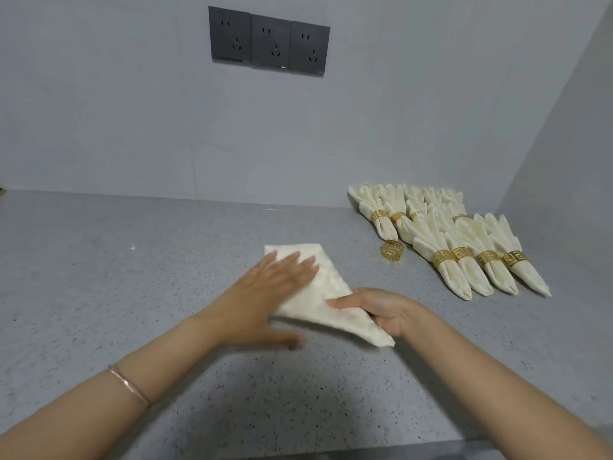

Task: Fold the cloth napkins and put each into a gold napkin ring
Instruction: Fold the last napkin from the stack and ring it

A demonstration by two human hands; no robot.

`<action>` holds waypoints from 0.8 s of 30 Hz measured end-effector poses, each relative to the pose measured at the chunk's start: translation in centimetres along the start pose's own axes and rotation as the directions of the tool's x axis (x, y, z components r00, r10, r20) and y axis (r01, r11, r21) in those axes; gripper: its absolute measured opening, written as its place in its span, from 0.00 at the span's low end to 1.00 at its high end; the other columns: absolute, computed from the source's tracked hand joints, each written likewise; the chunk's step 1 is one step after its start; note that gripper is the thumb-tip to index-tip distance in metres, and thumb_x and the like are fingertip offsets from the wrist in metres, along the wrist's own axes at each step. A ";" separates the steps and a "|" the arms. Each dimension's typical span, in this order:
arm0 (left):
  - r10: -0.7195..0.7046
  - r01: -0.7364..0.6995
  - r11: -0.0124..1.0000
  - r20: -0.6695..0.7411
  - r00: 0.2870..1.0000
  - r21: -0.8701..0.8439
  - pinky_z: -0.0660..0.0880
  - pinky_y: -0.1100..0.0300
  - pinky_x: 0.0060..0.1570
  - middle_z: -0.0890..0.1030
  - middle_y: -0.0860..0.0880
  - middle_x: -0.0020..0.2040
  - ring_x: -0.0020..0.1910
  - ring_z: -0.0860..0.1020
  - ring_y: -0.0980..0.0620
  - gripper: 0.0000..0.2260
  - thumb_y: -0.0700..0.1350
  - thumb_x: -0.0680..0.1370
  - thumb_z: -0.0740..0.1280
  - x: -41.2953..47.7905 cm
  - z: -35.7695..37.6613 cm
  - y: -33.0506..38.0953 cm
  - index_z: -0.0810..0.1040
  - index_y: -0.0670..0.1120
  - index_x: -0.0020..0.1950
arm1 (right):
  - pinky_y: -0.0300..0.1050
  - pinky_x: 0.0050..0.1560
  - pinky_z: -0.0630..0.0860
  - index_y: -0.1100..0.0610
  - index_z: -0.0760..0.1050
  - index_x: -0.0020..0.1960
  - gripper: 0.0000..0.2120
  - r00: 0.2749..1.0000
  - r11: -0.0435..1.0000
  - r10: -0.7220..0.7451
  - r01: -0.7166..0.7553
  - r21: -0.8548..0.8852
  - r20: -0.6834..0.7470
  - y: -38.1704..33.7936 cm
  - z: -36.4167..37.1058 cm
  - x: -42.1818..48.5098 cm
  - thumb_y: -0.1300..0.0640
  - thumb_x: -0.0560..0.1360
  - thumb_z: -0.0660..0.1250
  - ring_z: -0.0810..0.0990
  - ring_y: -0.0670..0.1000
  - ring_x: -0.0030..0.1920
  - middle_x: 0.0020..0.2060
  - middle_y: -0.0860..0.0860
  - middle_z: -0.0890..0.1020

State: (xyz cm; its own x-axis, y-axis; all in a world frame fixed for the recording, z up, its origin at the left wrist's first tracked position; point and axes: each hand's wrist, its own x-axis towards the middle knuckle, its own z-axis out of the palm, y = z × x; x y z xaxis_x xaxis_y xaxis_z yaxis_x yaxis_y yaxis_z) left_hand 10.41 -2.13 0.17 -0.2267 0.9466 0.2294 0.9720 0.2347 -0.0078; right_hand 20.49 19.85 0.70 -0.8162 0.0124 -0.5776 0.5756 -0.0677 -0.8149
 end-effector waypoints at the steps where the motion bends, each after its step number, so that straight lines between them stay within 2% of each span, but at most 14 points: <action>1: 0.004 -0.005 1.000 0.068 0.998 0.017 0.26 0.59 0.70 0.30 0.61 0.74 0.72 0.28 0.62 0.44 0.75 0.72 0.52 -0.2 0.5 0.0 0.33 0.56 0.76 | 0.39 0.45 0.79 0.61 0.76 0.58 0.25 0.998 1.000 0.020 -0.019 -0.021 0.052 0.2 0.3 0.4 0.54 0.64 0.76 0.81 0.50 0.45 0.47 0.54 0.83; 3: -0.011 0.017 0.999 0.146 0.989 -0.041 0.25 0.65 0.67 0.31 0.62 0.74 0.70 0.27 0.66 0.44 0.74 0.72 0.55 -0.4 1.5 0.2 0.35 0.57 0.76 | 0.40 0.51 0.78 0.61 0.76 0.57 0.24 0.993 0.997 0.069 -0.065 -0.045 0.098 0.5 0.7 1.0 0.54 0.64 0.77 0.81 0.50 0.47 0.49 0.54 0.83; 6: -0.104 0.154 0.967 0.237 0.966 -0.202 0.30 0.68 0.66 0.37 0.63 0.73 0.70 0.33 0.67 0.43 0.71 0.72 0.60 -0.7 2.7 0.3 0.38 0.60 0.77 | 0.39 0.47 0.78 0.61 0.76 0.55 0.13 0.991 0.996 0.083 -0.079 -0.041 0.105 0.6 1.1 1.3 0.58 0.73 0.70 0.82 0.49 0.42 0.44 0.54 0.83; 9: -0.121 0.186 0.953 0.263 0.957 -0.238 0.37 0.62 0.72 0.42 0.61 0.77 0.75 0.40 0.62 0.41 0.74 0.70 0.55 -0.5 3.6 0.5 0.39 0.62 0.76 | 0.39 0.41 0.80 0.61 0.77 0.53 0.09 0.992 0.995 0.087 -0.083 -0.047 0.090 0.7 0.9 1.0 0.59 0.75 0.68 0.82 0.48 0.39 0.41 0.53 0.84; 11: -0.111 0.179 0.957 0.279 0.954 -0.229 0.37 0.64 0.71 0.42 0.63 0.75 0.74 0.40 0.64 0.42 0.75 0.68 0.51 -0.3 3.5 1.0 0.40 0.60 0.77 | 0.39 0.40 0.78 0.61 0.79 0.51 0.10 0.997 0.991 0.077 -0.074 -0.112 0.017 0.8 0.6 0.5 0.56 0.73 0.70 0.82 0.48 0.39 0.40 0.52 0.84; 13: -0.117 0.184 0.958 0.288 0.951 -0.220 0.36 0.65 0.69 0.42 0.65 0.72 0.71 0.40 0.66 0.42 0.74 0.68 0.49 -0.1 3.3 1.4 0.42 0.58 0.77 | 0.41 0.45 0.77 0.60 0.80 0.53 0.14 0.994 0.970 -0.001 -0.024 -0.242 -0.105 1.0 0.0 -0.1 0.53 0.71 0.73 0.82 0.48 0.42 0.44 0.53 0.85; 15: -0.110 0.169 0.966 0.274 0.955 -0.198 0.36 0.65 0.69 0.43 0.63 0.75 0.74 0.41 0.63 0.41 0.72 0.71 0.51 0.1 3.4 1.4 0.43 0.57 0.78 | 0.40 0.48 0.77 0.57 0.81 0.54 0.13 0.958 0.913 -0.190 0.091 -0.397 -0.217 1.6 -0.4 -0.7 0.52 0.72 0.73 0.81 0.46 0.43 0.46 0.52 0.85; 17: -0.103 0.149 0.977 0.274 0.956 -0.153 0.35 0.63 0.70 0.44 0.60 0.77 0.76 0.42 0.59 0.40 0.72 0.72 0.53 0.2 3.7 1.3 0.43 0.55 0.78 | 0.38 0.52 0.75 0.53 0.81 0.52 0.10 0.831 0.787 -0.468 0.238 -0.570 -0.299 2.6 -0.2 -1.5 0.53 0.72 0.72 0.80 0.43 0.45 0.47 0.47 0.83; 19: -0.106 0.145 0.982 0.283 0.953 -0.118 0.35 0.62 0.70 0.44 0.59 0.78 0.77 0.42 0.58 0.41 0.72 0.73 0.53 0.3 3.8 1.3 0.43 0.55 0.78 | 0.33 0.55 0.71 0.50 0.80 0.52 0.09 0.661 0.577 -0.710 0.351 -0.737 -0.242 3.9 0.6 -2.3 0.53 0.72 0.72 0.77 0.39 0.50 0.49 0.43 0.80; 20: -0.107 0.143 0.984 0.283 0.953 -0.108 0.35 0.60 0.71 0.44 0.59 0.78 0.77 0.42 0.58 0.41 0.72 0.72 0.52 0.4 3.8 1.4 0.43 0.54 0.78 | 0.30 0.56 0.69 0.49 0.80 0.54 0.11 0.624 0.485 -0.763 0.384 -0.786 -0.166 4.5 1.2 -2.7 0.51 0.72 0.72 0.75 0.39 0.53 0.50 0.41 0.78; 21: -0.106 0.138 0.986 0.283 0.953 -0.097 0.35 0.59 0.72 0.44 0.58 0.78 0.77 0.43 0.57 0.42 0.73 0.72 0.52 0.5 3.9 1.4 0.43 0.54 0.79 | 0.29 0.56 0.67 0.48 0.80 0.56 0.13 0.621 0.408 -0.779 0.395 -0.823 -0.088 5.3 1.8 -3.0 0.49 0.72 0.71 0.74 0.38 0.54 0.51 0.40 0.77; 23: -0.097 0.124 0.989 0.287 0.953 -0.077 0.36 0.55 0.74 0.44 0.58 0.78 0.77 0.43 0.57 0.42 0.74 0.71 0.51 0.7 4.0 1.3 0.44 0.54 0.79 | 0.29 0.53 0.68 0.47 0.78 0.60 0.17 0.632 0.245 -0.774 0.343 -0.907 0.030 6.6 2.5 -3.0 0.46 0.72 0.69 0.73 0.38 0.53 0.52 0.39 0.76; 24: -0.093 0.121 0.989 0.293 0.952 -0.079 0.36 0.55 0.74 0.45 0.58 0.78 0.77 0.43 0.57 0.43 0.74 0.71 0.51 0.7 3.9 1.1 0.44 0.54 0.79 | 0.30 0.50 0.69 0.48 0.77 0.60 0.16 0.616 0.160 -0.785 0.307 -0.938 0.068 7.1 2.6 -2.7 0.47 0.73 0.68 0.73 0.39 0.52 0.52 0.40 0.77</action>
State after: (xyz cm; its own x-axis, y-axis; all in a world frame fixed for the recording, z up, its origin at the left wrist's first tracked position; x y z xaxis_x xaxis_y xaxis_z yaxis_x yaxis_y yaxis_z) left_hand 11.11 -0.28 -3.51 -0.3243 0.9437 -0.0657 0.9392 0.3295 0.0972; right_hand 26.67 16.80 -3.35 -0.9579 -0.0068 0.2871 -0.1122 0.9291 -0.3523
